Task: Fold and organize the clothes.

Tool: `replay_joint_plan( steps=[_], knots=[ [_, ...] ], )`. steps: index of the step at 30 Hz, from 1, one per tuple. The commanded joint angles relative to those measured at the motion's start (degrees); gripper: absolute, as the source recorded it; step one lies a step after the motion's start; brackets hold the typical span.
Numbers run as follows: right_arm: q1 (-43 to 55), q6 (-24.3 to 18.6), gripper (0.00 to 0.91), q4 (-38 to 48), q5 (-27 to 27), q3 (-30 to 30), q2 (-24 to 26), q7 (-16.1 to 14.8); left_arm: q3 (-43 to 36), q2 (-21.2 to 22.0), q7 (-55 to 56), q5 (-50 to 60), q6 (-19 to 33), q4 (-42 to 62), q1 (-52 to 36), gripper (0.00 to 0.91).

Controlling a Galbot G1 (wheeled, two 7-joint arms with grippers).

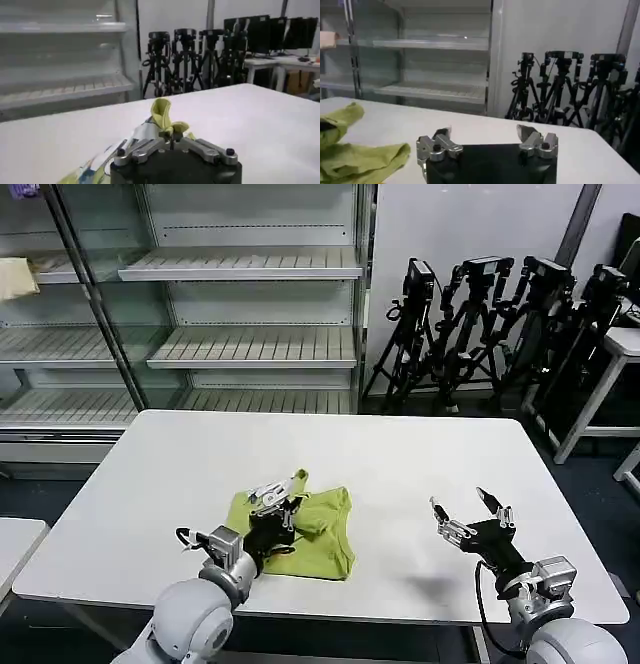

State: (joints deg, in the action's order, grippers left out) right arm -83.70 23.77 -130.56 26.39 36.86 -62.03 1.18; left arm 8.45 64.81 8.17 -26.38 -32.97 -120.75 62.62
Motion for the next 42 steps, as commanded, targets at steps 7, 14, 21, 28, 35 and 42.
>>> replay_joint_plan(
  steps=[7, 14, 21, 28, 35, 42],
  knots=[
    [0.18, 0.17, 0.907, 0.23, -0.12, -0.12, -0.29, -0.1, -0.03, 2.71, 3.94, -13.71, 2.43, -3.3, -3.45, 0.907],
    [0.24, -0.14, 0.907, 0.75, -0.12, -0.01, -0.31, -0.43, 8.73, -1.09, 3.35, -13.5, 3.2, -6.12, 0.6, 0.907],
    [0.71, -0.54, 0.907, 1.06, -0.09, -0.5, -0.73, -0.66, 15.5, -3.43, 9.21, -13.32, -0.05, -5.75, 9.95, 0.907],
    [0.33, -0.68, 0.907, 0.68, -0.06, -0.33, -0.47, -0.74, 13.94, -0.66, 12.27, -12.48, -0.11, 3.67, 11.08, 0.907],
    [-0.57, -0.77, 0.907, 0.24, 0.32, 0.72, 0.27, -0.77, 11.5, 0.99, 13.27, -12.14, -0.21, 9.31, 7.42, 0.907],
    [-0.34, -0.91, 0.907, 0.54, 0.49, 0.53, 0.33, -0.8, 10.41, 0.54, 13.81, -10.51, -0.25, 9.5, 7.62, 0.322]
  ],
)
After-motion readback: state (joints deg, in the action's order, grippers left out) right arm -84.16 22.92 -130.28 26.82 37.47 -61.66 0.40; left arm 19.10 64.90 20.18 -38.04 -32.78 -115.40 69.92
